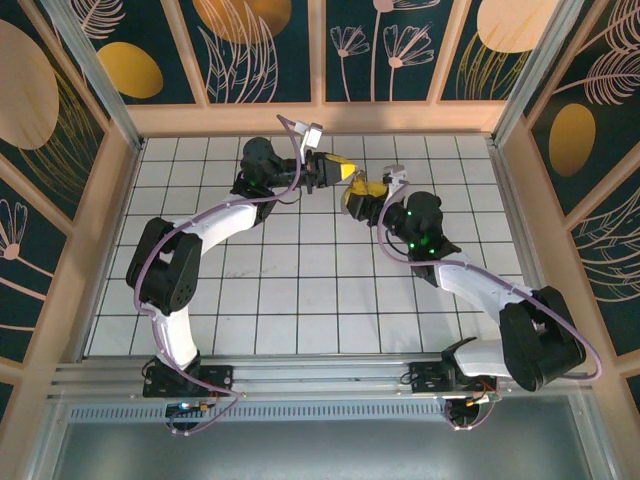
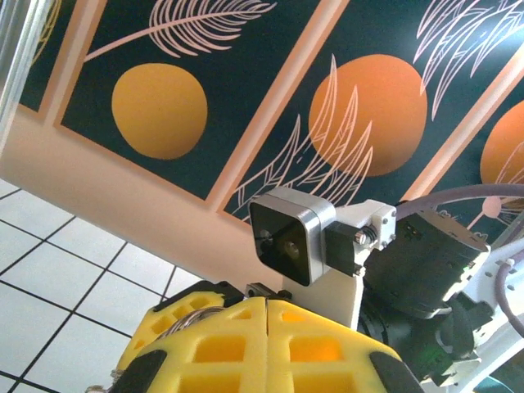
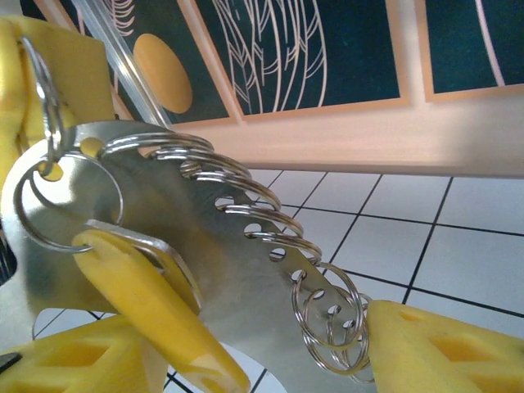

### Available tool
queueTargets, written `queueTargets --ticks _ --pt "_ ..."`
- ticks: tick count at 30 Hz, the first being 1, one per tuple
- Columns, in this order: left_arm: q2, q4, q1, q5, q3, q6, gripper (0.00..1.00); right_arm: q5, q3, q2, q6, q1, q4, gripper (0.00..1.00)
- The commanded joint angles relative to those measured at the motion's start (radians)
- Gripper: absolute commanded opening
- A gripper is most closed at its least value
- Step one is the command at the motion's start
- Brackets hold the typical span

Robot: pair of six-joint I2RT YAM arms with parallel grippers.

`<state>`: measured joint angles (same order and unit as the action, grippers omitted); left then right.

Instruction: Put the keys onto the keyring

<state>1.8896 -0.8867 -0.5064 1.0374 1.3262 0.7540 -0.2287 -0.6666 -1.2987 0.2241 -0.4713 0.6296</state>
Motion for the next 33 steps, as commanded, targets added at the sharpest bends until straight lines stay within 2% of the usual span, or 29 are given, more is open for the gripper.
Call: queueTargets --ticks 1,17,29,33 --pt "0.014 -0.041 0.000 -0.010 0.031 0.010 0.00 0.050 0.014 0.053 -0.034 -0.003 0.026 0.64" --pt "0.024 -0.038 0.000 -0.022 0.040 0.020 0.00 0.118 0.071 0.106 -0.077 -0.005 0.073 0.64" --pt "0.042 -0.056 0.000 -0.025 0.048 0.039 0.00 0.104 0.043 0.084 -0.089 -0.005 0.070 0.64" --pt "0.039 -0.063 0.000 -0.023 0.048 0.045 0.00 0.053 0.054 0.083 -0.098 -0.003 0.077 0.64"
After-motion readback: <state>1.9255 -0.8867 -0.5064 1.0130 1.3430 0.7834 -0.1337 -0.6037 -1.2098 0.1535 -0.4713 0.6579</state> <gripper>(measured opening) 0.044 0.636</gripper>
